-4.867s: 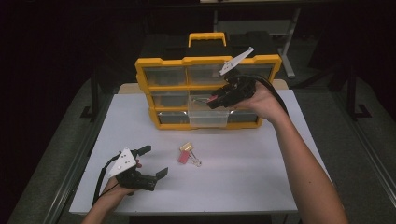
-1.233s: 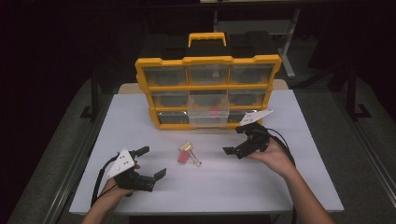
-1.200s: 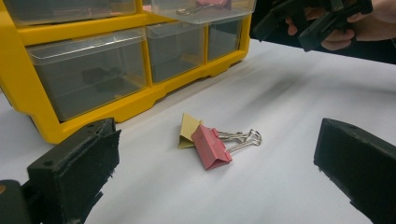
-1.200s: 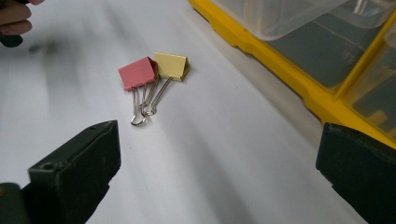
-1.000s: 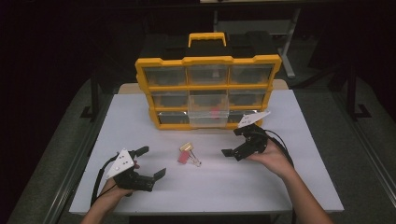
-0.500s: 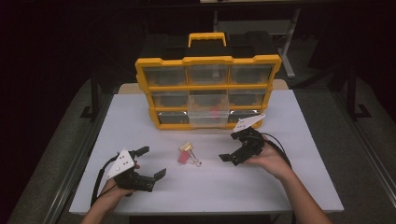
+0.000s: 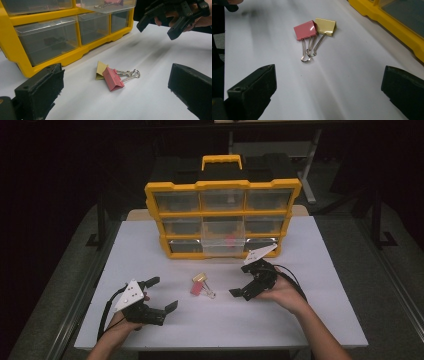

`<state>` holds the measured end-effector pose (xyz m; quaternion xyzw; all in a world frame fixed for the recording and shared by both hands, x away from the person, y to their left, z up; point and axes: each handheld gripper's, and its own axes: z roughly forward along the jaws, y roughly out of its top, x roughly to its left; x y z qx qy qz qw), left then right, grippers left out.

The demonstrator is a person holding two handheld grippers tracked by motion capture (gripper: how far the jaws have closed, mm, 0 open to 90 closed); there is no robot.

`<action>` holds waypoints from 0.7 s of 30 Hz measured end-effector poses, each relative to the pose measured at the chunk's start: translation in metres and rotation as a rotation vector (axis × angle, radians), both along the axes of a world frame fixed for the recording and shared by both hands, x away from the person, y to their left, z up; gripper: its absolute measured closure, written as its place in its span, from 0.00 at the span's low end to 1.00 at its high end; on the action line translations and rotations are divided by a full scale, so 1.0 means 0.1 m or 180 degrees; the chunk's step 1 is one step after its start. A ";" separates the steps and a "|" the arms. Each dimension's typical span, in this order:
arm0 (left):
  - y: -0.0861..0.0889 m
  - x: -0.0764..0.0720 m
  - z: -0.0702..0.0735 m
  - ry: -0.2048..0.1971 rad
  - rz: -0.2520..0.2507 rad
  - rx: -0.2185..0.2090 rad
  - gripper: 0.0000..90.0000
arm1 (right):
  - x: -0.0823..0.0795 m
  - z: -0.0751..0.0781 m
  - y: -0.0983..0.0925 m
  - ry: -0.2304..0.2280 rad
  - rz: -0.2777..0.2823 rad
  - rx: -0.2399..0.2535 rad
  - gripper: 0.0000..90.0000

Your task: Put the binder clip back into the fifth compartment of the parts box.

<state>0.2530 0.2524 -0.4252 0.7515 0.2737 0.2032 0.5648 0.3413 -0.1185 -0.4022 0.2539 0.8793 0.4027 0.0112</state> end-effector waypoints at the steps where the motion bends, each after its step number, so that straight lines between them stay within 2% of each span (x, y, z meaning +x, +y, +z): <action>1: 0.00 0.00 0.00 0.0000 0.0000 0.0000 0.00 | -0.01 0.00 0.01 0.0031 -0.0005 0.0000 0.00; 4: 0.00 0.00 0.00 -0.0001 0.0003 -0.0009 0.00 | -0.01 -0.02 0.06 0.0009 0.0023 -0.0050 0.00; 5: 0.00 0.00 0.00 -0.0003 0.0001 -0.0007 0.00 | -0.02 -0.02 0.08 0.0044 0.0020 -0.0036 0.00; 10: -0.01 0.00 0.00 0.0002 0.0009 -0.0039 0.00 | -0.03 -0.03 0.16 0.0034 0.0066 -0.0048 0.00; 13: 0.00 0.00 0.00 -0.0001 0.0005 -0.0013 0.00 | -0.02 -0.04 0.19 0.0003 0.0089 -0.0086 0.00; 14: 0.00 0.00 0.00 0.0000 0.0006 -0.0013 0.00 | -0.03 -0.03 0.21 0.0039 0.0083 -0.0078 0.00; 15: 0.00 0.00 0.00 0.0000 0.0003 -0.0012 0.00 | -0.03 -0.04 0.21 0.0006 0.0098 -0.0102 0.00; 20: -0.01 0.00 -0.01 0.0014 0.0005 -0.0015 0.00 | -0.03 -0.04 0.28 0.0041 0.0120 -0.0087 0.02; 21: 0.00 0.00 0.00 0.0005 0.0005 -0.0015 0.00 | -0.03 -0.05 0.29 0.0006 0.0140 -0.0103 0.03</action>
